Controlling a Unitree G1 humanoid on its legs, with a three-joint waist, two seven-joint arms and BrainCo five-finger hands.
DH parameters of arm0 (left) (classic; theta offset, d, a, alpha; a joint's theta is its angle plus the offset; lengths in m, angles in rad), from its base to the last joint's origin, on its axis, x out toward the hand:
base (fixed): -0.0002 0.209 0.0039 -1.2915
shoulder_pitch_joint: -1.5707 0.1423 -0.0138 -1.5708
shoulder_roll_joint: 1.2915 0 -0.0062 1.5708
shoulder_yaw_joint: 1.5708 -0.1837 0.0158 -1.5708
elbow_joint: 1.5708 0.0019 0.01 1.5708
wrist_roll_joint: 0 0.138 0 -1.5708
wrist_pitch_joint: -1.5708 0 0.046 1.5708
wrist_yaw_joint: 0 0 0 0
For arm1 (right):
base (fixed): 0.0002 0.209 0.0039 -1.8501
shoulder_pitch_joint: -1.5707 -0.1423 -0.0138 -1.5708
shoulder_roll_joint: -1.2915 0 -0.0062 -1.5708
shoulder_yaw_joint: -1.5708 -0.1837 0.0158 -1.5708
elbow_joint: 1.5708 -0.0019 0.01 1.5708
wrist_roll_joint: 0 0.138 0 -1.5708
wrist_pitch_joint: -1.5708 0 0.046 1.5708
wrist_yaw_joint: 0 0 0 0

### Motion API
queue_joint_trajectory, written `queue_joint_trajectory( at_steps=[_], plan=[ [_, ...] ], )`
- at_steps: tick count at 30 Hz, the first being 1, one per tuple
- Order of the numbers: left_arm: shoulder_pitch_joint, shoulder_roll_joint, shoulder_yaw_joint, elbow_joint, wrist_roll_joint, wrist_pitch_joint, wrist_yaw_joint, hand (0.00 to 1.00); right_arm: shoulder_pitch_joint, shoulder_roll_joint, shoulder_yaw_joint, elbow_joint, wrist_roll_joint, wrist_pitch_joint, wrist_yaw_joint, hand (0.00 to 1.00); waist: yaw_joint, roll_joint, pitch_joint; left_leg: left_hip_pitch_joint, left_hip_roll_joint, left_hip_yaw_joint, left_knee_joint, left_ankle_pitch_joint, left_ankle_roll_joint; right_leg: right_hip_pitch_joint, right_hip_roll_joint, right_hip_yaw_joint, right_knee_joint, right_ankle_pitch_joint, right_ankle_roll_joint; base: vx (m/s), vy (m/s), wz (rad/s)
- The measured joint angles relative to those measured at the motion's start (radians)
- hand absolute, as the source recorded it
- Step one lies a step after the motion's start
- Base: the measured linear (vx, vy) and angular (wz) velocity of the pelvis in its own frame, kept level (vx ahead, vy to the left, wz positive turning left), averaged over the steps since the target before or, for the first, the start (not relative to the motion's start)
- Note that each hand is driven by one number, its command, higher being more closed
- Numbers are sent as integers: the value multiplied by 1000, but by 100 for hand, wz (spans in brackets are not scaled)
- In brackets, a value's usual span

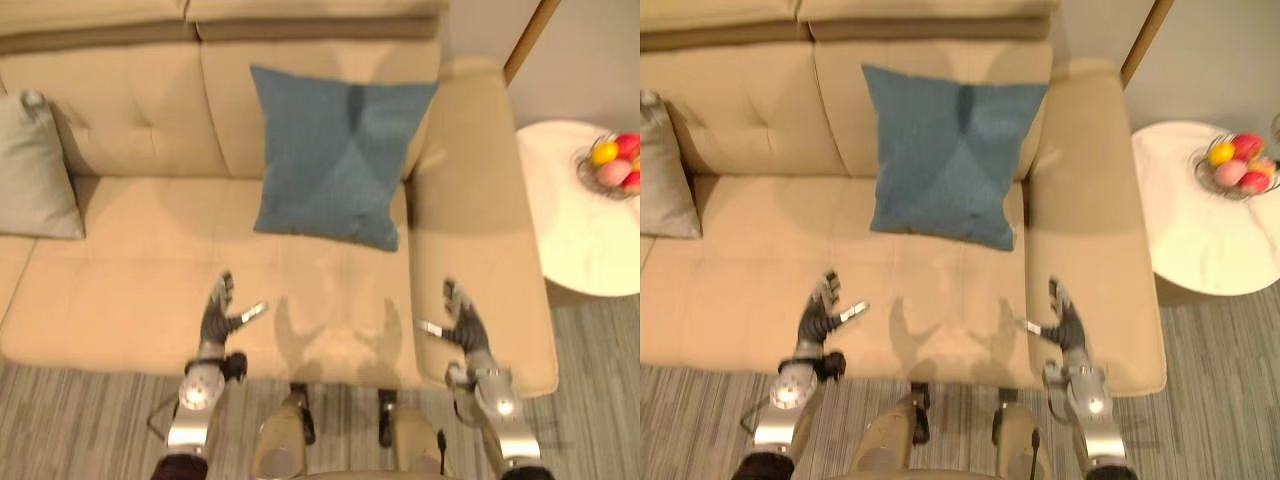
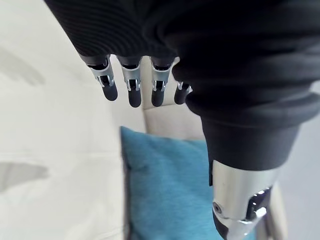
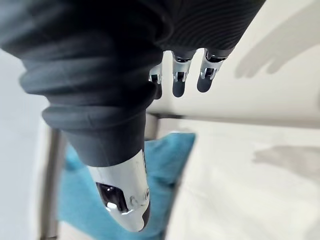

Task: Pick up cushions and gather them together orderly.

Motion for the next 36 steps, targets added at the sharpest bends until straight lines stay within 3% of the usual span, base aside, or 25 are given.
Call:
queue_joint_trajectory(
  at_steps=[4, 10, 13, 14, 15, 16, 17, 19, 20, 21, 22, 23, 25, 26, 27, 29, 30, 31, 33, 36],
  plan=[
    [61, -19, 47, 217, 46, 23, -57, 0, 59, 8, -37, 192, -94, 24, 22, 0, -4, -19, -57, 104, -2, 30, -22, -22, -5, 102, 9, 27, -57, 7, 6, 101, 3, -18],
    [120, -17, 80, 320, 81, 40, -80, 0, 91, 4, -67, 311, -145, 33, 41, 0, -3, -43, -103, 182, -10, 87, -34, -39, -1, 154, 6, 86, -81, 22, 9, 59, 22, -29],
    [117, -2, 78, 319, 81, 40, -95, 0, 79, 3, -55, 312, -149, 33, 40, 0, -2, -52, -94, 141, -1, 133, 52, -79, 13, 107, 5, 128, -36, 37, 22, -43, 22, -46],
    [98, 4, 78, 306, 80, 40, -94, 0, 71, -4, -39, 309, -148, 33, 39, 0, -3, -50, -95, 66, 16, 137, 147, -106, 41, 44, 3, 126, 14, 70, 52, -117, 22, -41],
    [95, 4, 78, 304, 80, 40, -94, 0, 70, -6, -36, 309, -148, 33, 39, 0, -3, -49, -95, 58, 18, 136, 154, -107, 42, 40, 3, 125, 14, 76, 58, -139, -2, -30],
    [85, 0, 80, 276, 80, 34, -92, 0, 46, -11, -29, 310, -148, 45, 40, 0, -3, -29, -71, 32, 59, 131, 175, -116, 50, -6, 10, 103, 160, 19, 51, -205, -16, 15],
    [74, 8, 76, 264, 80, 37, -92, 0, 65, -2, -26, 309, -148, 54, 39, 0, -6, -29, -63, 28, 52, 103, 205, -117, 52, -51, -17, 76, 510, -110, 50, -172, -45, 26],
    [83, 7, 77, 252, 79, 38, -91, 0, 79, -1, -12, 309, -147, 54, 40, 0, 0, -41, -70, 12, 49, 78, 236, -112, 47, -13, -32, 86, 672, -151, 92, -164, -90, 45],
    [98, 6, 77, 238, 80, 39, -90, 0, 77, 0, -4, 307, -147, 54, 40, 0, 2, -59, -81, -18, 41, 61, 251, -101, 44, 28, -45, 93, 696, -174, 120, -188, -120, 41],
    [101, 8, 77, 234, 79, 40, -90, 0, 70, 1, -2, 301, -147, 53, 40, 0, 3, -72, -87, -31, 35, 56, 257, -90, 41, 50, -51, 101, 684, -186, 121, -263, -212, 34],
    [87, 7, 77, 231, 79, 43, -84, 0, 48, -5, -4, 296, -147, 53, 35, 0, 15, -88, -90, -89, 32, 51, 266, -54, 31, 72, -48, 107, 578, -275, 92, -327, -268, 10],
    [68, -18, 72, 231, 78, 44, -75, 0, 20, -21, -10, 284, -138, 53, 26, 0, 31, -75, -90, -130, 53, 48, 246, -8, 23, 67, -29, 83, 495, -321, 52, -363, -273, -2],
    [61, -47, 45, 227, 76, 43, -73, 0, -29, -41, -12, 285, -128, 52, 8, 0, 37, -21, -72, -164, 77, 20, 177, 24, 5, 80, 21, 43, 387, -351, -1, -347, -163, 10],
    [47, -60, 24, 234, 75, 49, -74, 0, -55, -51, -21, 296, -127, 58, -2, 0, 19, 18, -44, -160, 93, -5, 137, 13, -16, 90, 41, 13, 357, -323, -28, -453, -149, 56],
    [42, -70, 19, 231, 74, 50, -74, 0, -60, -48, -37, 305, -124, 70, -5, 0, 0, 13, -33, -133, 91, 3, 100, -6, -45, 97, 34, -18, 331, -299, -58, -518, -154, 65],
    [53, -67, 20, 231, 74, 51, -73, 0, -47, -43, -61, 305, -106, 73, -8, 0, -4, 4, -40, -101, 64, 14, 195, -21, -23, 93, 10, -36, 320, -282, -88, -354, -105, 37],
    [51, -66, 22, 230, 74, 51, -73, 0, -47, -44, -76, 305, -102, 74, -11, 0, -5, 2, -41, -90, 45, 24, 284, -43, 7, 79, -1, -32, 301, -263, -93, -271, -77, 8],
    [50, -65, 29, 224, 73, 50, -73, 0, -49, -49, -83, 305, -102, 74, -13, 0, -4, 3, -42, -77, 35, 27, 357, -103, 31, 65, -4, -21, 267, -226, -88, -270, -46, -7],
    [55, -65, 38, 224, 69, 50, -74, 0, -54, -49, -85, 307, -102, 74, -7, 0, 0, 2, -42, -44, 37, 26, 399, -165, 34, 37, -2, -2, 229, -178, -82, -174, 31, -20],
    [80, -65, 40, 226, 60, 50, -75, 0, -43, -48, -106, 316, -106, 74, -5, 0, -2, 24, -55, 67, 22, 30, 259, -201, 11, 31, 10, 20, 171, -114, -47, -120, 107, -25]
  ],
)
